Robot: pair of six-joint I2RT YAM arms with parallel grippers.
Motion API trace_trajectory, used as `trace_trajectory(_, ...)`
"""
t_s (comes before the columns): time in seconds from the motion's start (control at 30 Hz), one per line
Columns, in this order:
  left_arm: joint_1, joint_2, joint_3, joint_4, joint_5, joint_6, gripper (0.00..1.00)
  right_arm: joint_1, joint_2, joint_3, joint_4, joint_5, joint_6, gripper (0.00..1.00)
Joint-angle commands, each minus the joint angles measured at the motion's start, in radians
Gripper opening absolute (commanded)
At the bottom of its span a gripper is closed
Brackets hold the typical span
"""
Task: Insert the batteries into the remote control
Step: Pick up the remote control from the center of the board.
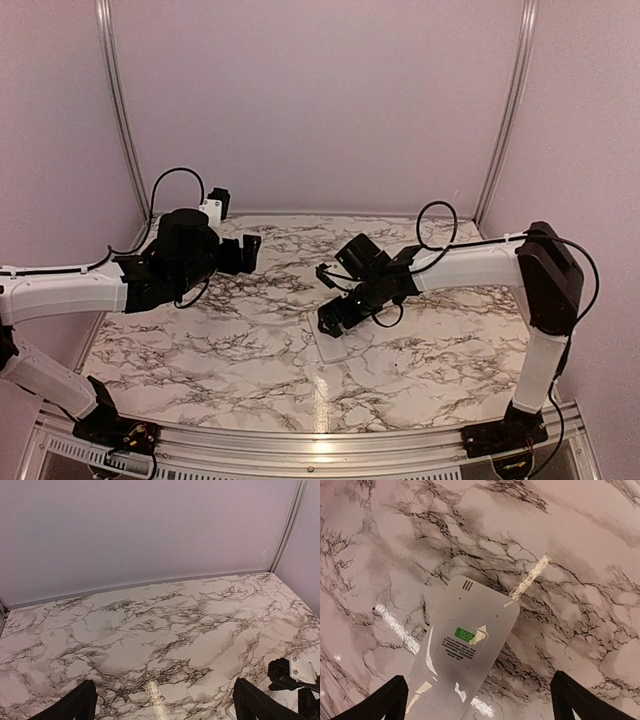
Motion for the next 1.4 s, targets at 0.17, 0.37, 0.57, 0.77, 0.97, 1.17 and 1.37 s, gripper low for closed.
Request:
trace_trajectory(0.17,0.001,-0.015,-0.051,0.012,-0.034,-0.022,0.99,0.021,0.105,0.084,-0.051,-0.02,0.081,0.94)
trace_trajectory(0.37,0.001,-0.007,-0.068,0.027,-0.053,-0.022,0.99,0.039,0.171,0.147,-0.075,-0.002,0.099,0.89)
trace_trajectory(0.57,0.001,-0.019,-0.092,0.028,-0.094,-0.018,0.99,0.071,0.25,0.211,-0.131,0.057,0.12,0.79)
trace_trajectory(0.77,0.001,-0.022,-0.102,0.032,-0.113,-0.01,0.99,0.087,0.286,0.237,-0.178,0.118,0.139,0.66)
trace_trajectory(0.97,0.001,-0.015,-0.099,0.016,-0.074,-0.011,0.99,0.086,0.267,0.217,-0.15,0.102,0.147,0.47)
trace_trajectory(1.17,0.011,-0.065,-0.134,0.066,0.134,-0.007,0.99,0.047,0.132,0.159,0.022,-0.024,0.133,0.33)
trace_trajectory(1.37,0.026,-0.105,-0.152,0.133,0.326,-0.011,0.99,-0.004,-0.039,0.085,0.195,-0.111,0.082,0.28)
